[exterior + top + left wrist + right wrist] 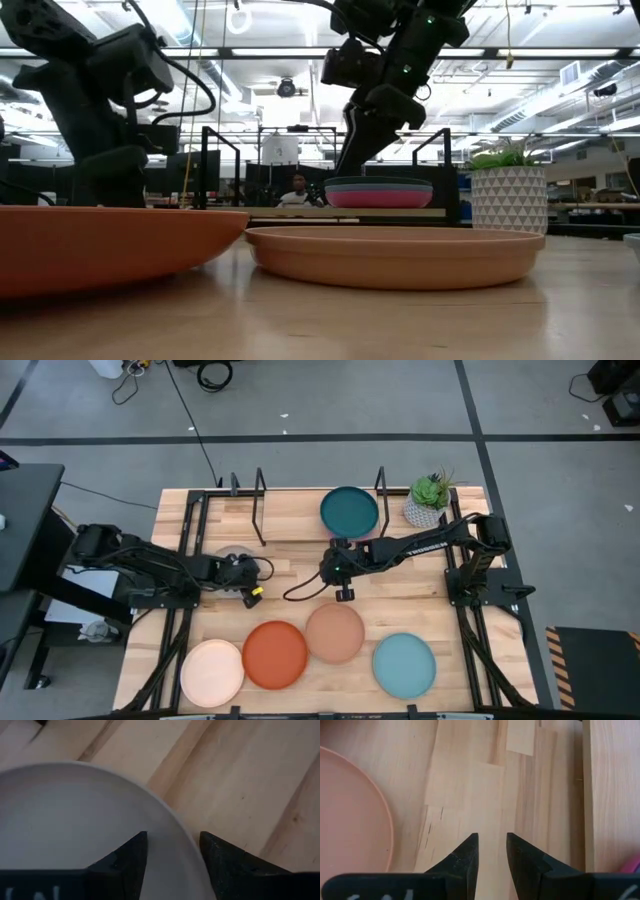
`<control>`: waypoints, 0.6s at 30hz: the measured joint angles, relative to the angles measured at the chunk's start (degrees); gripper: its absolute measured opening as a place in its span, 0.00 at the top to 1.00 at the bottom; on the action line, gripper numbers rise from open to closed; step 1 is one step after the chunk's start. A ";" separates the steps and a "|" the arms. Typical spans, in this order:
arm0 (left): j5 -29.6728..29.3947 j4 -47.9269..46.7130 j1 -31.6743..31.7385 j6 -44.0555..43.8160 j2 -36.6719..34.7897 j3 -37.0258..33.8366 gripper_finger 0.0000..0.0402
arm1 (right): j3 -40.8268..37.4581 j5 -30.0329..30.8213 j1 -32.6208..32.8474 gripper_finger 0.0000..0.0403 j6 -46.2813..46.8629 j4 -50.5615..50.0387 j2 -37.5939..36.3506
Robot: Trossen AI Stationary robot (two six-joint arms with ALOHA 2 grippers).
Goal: Place and stack plates onto a shelf
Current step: Put the gray plate on the shelf
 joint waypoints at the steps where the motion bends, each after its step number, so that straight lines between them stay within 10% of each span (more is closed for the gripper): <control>1: 0.03 0.04 0.00 0.00 0.01 -0.02 0.56 | 0.00 0.00 0.00 0.74 -0.04 0.00 0.01; 18: 18.37 -1.82 -1.94 2.78 -0.37 7.51 0.96 | -0.02 0.22 0.34 0.74 0.65 -3.45 0.01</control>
